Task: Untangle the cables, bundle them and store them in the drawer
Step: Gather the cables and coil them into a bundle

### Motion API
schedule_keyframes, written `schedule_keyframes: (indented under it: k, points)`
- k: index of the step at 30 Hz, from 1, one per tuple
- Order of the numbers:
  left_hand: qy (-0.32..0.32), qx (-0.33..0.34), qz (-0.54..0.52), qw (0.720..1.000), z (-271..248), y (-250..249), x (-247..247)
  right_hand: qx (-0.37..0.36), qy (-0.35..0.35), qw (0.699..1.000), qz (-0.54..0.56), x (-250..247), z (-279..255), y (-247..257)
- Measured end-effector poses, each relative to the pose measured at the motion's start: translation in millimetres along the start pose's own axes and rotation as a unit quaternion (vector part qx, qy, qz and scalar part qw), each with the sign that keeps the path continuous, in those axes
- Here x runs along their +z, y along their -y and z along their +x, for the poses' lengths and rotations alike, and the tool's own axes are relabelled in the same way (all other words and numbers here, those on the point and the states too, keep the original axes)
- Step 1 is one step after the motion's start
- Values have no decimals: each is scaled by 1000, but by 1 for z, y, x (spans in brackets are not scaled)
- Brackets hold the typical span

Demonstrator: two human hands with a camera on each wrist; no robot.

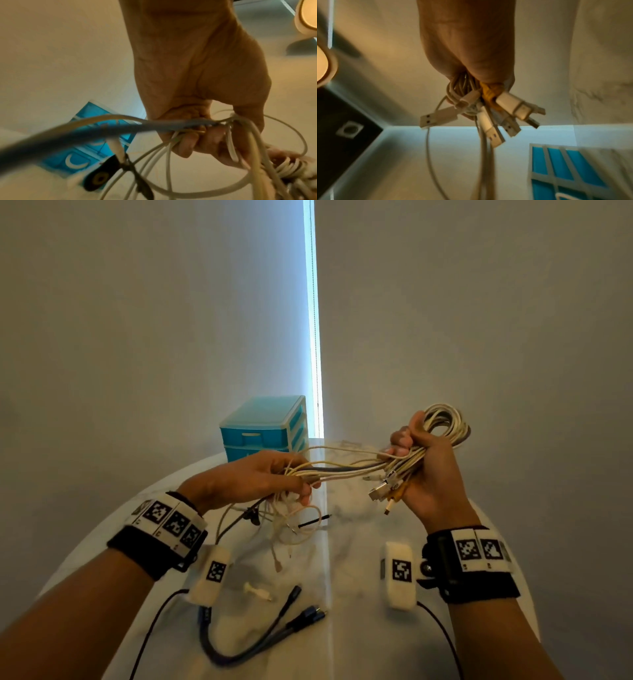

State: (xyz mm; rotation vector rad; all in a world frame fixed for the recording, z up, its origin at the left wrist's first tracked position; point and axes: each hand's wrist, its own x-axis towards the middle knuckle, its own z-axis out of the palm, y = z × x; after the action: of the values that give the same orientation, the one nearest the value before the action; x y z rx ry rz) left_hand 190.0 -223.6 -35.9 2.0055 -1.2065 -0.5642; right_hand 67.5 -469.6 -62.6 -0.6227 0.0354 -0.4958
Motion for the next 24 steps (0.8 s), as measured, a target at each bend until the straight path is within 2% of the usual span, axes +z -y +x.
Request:
schedule_keyframes:
  k: [3, 5, 7, 10, 12, 14, 15, 18, 19, 21, 24]
  points:
    - [-12, -11, -53, 998, -7, 3, 0, -52, -29, 989, -139, 9, 0, -14]
    - [-12, -24, -58, 998, -8, 5, -2, -117, -71, 961, -240, 16, -3, -23]
    - [1, -31, -54, 998, -11, 5, -3, -177, -103, 917, -341, 19, -7, -31]
    - [5, -33, -33, 999, -14, 4, -4, -259, -110, 832, -479, 17, -9, -40]
    - [1, -36, -47, 998, -16, 8, -5, -285, -101, 804, -511, 19, -12, -43]
    - [0, -43, -57, 997, -20, 13, -9, -270, -110, 816, -500, 22, -15, -39]
    - [-5, -41, -58, 997, -23, 16, -11, -254, -121, 832, -478, 22, -15, -36]
    - [-71, -7, -57, 996, -35, 26, -19, -194, -128, 907, -352, 19, -12, -26]
    - [-98, 9, -84, 992, -35, 28, -19, -175, -122, 922, -323, 18, -10, -26]
    - [-136, 32, -193, 971, -34, 29, -18, -143, -108, 941, -288, 19, -8, -30]
    - [-146, 43, -362, 920, -31, 23, -14, -116, -91, 963, -226, 20, -7, -34]
